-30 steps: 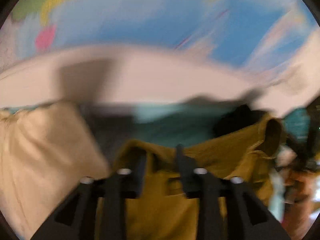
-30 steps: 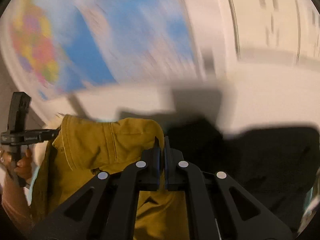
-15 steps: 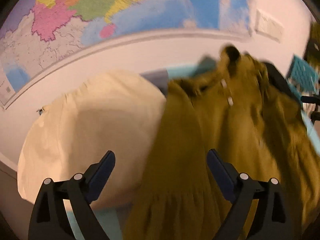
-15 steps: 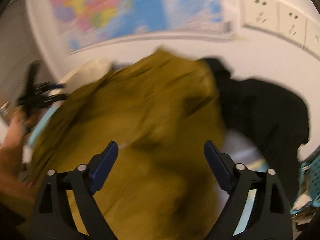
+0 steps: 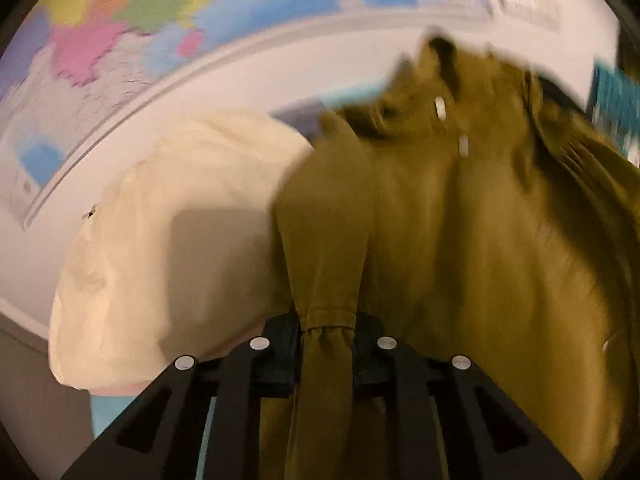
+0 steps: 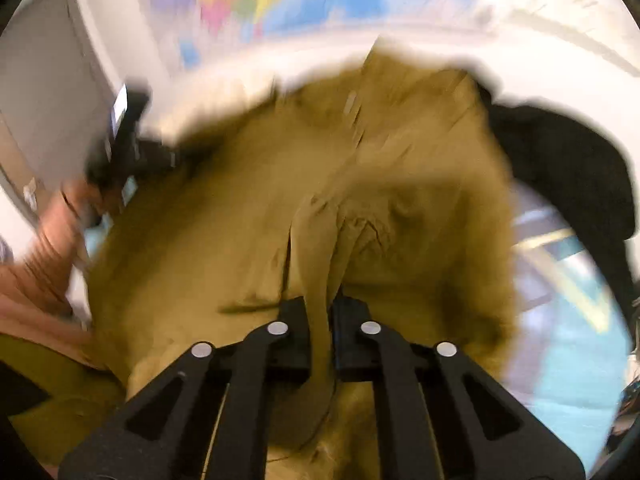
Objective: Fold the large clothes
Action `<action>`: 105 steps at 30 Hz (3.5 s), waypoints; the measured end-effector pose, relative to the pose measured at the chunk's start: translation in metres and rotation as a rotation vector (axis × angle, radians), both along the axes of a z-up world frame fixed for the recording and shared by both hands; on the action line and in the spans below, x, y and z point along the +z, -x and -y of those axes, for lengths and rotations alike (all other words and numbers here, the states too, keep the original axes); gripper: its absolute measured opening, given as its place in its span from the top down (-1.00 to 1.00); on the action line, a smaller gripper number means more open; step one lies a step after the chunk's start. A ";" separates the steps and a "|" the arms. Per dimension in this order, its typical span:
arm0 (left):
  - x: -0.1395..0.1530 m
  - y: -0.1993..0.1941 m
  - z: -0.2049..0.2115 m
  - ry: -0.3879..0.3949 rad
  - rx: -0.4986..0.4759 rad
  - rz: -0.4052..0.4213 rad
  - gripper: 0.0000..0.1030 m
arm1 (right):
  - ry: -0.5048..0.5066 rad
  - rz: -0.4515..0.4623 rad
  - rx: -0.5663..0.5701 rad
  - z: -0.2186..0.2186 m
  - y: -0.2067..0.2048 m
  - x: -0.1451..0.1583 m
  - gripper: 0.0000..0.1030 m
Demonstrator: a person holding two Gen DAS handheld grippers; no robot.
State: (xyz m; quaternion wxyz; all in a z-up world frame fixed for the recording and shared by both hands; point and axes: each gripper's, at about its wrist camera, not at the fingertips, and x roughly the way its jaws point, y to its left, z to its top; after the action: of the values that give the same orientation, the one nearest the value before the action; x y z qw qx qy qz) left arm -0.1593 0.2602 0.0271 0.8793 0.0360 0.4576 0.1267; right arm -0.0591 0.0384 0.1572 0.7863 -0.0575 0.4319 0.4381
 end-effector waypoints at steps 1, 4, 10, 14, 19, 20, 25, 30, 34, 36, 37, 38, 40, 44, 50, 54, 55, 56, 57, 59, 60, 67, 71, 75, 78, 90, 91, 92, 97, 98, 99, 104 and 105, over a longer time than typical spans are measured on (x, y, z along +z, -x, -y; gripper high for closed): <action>0.009 0.002 -0.006 0.007 0.021 0.028 0.71 | -0.046 0.028 -0.064 0.024 -0.011 0.021 0.89; 0.029 0.007 -0.026 0.027 0.073 0.084 0.71 | -0.056 0.076 -0.250 0.091 -0.045 0.049 0.89; 0.020 0.003 -0.027 0.045 0.072 0.082 -0.06 | 0.176 -0.116 -0.482 0.145 -0.101 -0.046 0.46; 0.024 -0.003 -0.012 -0.046 0.058 0.097 -0.63 | 0.379 -0.060 -0.568 0.146 -0.104 -0.068 -0.44; 0.026 -0.021 -0.009 -0.157 0.021 0.057 -0.78 | 0.232 0.180 -0.485 0.106 -0.095 -0.004 -0.71; 0.023 -0.027 -0.009 -0.161 0.013 0.046 -0.78 | 0.215 0.217 -0.401 0.079 -0.093 0.002 -0.71; 0.004 -0.057 -0.015 -0.172 0.017 -0.038 0.02 | 0.311 0.336 -0.126 -0.025 -0.117 -0.017 -0.74; 0.014 -0.063 -0.026 -0.120 0.061 -0.009 0.92 | 0.298 0.236 -0.041 -0.095 -0.183 -0.061 -0.19; 0.039 -0.066 -0.036 -0.101 0.102 0.055 0.94 | 0.295 0.147 -0.032 -0.115 -0.206 -0.075 0.93; 0.051 -0.069 -0.040 -0.100 0.113 0.080 0.94 | 0.209 0.154 -0.039 -0.102 -0.206 -0.057 0.94; 0.058 -0.071 -0.042 -0.086 0.117 0.095 0.94 | 0.154 0.146 -0.057 -0.092 -0.206 -0.047 0.95; 0.066 -0.074 -0.044 -0.080 0.116 0.112 0.94 | 0.080 0.140 -0.093 -0.077 -0.207 -0.034 0.95; 0.075 -0.082 -0.045 -0.115 0.129 0.140 0.94 | -0.026 0.148 -0.165 -0.050 -0.210 -0.018 0.95; 0.068 -0.110 -0.052 -0.103 0.162 0.128 0.93 | 0.012 0.045 -0.288 -0.029 -0.233 -0.046 0.88; 0.030 -0.121 -0.047 -0.196 0.226 0.021 -0.25 | 0.096 0.036 -0.353 -0.002 -0.214 -0.060 -0.16; 0.051 -0.072 -0.031 -0.164 0.144 0.101 -0.61 | 0.095 0.100 -0.289 0.023 -0.167 -0.037 -0.54; 0.054 -0.059 -0.027 -0.154 0.125 0.111 -0.78 | 0.094 0.115 -0.273 0.032 -0.151 -0.032 -0.57; 0.056 -0.043 -0.021 -0.138 0.095 0.113 -0.78 | 0.094 0.120 -0.265 0.035 -0.142 -0.032 -0.57; 0.055 -0.027 -0.015 -0.131 0.071 0.104 -0.78 | 0.092 0.115 -0.250 0.045 -0.128 -0.030 -0.57; 0.049 -0.005 -0.002 -0.146 0.044 0.069 -0.85 | 0.082 0.109 -0.246 0.066 -0.107 -0.029 -0.62; 0.042 0.003 0.001 -0.147 0.030 0.048 -0.87 | 0.071 0.096 -0.252 0.075 -0.096 -0.030 -0.64; -0.013 0.029 0.020 -0.215 0.045 -0.113 0.22 | 0.070 0.029 -0.291 0.108 -0.050 -0.054 -0.64; 0.013 0.037 -0.013 -0.208 0.184 -0.045 0.77 | 0.032 0.033 -0.317 0.131 -0.032 -0.046 -0.64; 0.060 0.049 -0.073 -0.178 0.412 0.060 0.42 | 0.027 0.048 -0.352 0.151 -0.016 -0.036 -0.64; 0.055 0.043 -0.086 -0.252 0.484 0.015 -0.31 | 0.028 0.035 -0.337 0.156 -0.001 -0.038 -0.64; 0.080 0.051 0.011 -0.041 0.007 0.271 -0.73 | 0.197 -0.068 -0.193 0.131 0.018 -0.079 0.82; 0.082 0.049 0.014 -0.031 -0.020 0.282 -0.73 | 0.165 -0.068 -0.221 0.139 0.012 -0.074 0.88; 0.082 0.046 0.020 -0.023 -0.032 0.287 -0.76 | 0.103 -0.066 -0.247 0.150 0.006 -0.061 0.88; 0.081 0.033 0.043 0.048 -0.113 0.288 -0.77 | -0.209 0.039 -0.263 0.174 0.002 0.043 0.90; 0.079 0.033 0.051 0.060 -0.133 0.288 -0.77 | -0.256 0.074 -0.249 0.173 0.003 0.066 0.90; 0.079 0.033 0.058 0.068 -0.149 0.289 -0.77 | -0.305 0.099 -0.223 0.171 0.002 0.087 0.90; 0.075 0.018 0.081 0.121 -0.268 0.295 -0.77 | -0.458 0.146 -0.105 0.130 -0.011 0.157 0.90; 0.072 0.014 0.086 0.129 -0.286 0.291 -0.77 | -0.471 0.145 -0.064 0.109 -0.015 0.164 0.90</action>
State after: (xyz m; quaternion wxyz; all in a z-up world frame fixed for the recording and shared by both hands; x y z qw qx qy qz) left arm -0.1730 0.1742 0.0992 0.9457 0.0254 0.3232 -0.0252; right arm -0.0438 -0.0708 0.3215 0.8203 0.1097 0.2621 0.4964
